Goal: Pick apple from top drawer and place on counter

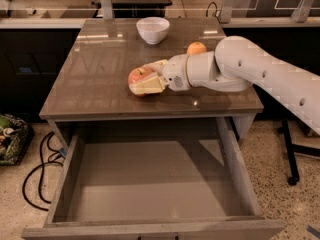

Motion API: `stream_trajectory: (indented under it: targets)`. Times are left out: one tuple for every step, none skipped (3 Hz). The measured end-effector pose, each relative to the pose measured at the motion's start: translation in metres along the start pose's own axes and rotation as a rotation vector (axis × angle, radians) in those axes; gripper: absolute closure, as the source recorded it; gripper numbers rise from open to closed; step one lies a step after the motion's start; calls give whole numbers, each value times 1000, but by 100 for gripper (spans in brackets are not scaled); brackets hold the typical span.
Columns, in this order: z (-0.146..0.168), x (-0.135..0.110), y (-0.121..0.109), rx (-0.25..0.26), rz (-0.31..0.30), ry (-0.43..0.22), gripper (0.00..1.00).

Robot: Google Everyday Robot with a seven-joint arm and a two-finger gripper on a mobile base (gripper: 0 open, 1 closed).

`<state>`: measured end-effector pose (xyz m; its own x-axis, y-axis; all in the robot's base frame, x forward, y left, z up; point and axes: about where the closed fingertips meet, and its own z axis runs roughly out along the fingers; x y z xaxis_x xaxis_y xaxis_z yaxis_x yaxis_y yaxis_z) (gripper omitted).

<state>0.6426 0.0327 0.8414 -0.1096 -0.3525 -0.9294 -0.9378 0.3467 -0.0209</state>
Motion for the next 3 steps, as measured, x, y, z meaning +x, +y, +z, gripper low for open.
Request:
stream_trajectory:
  targets:
    - [1,0,0,-1,2,0,84]
    - [1,0,0,-1,2,0,60]
    - [1,0,0,-2,2,0,38]
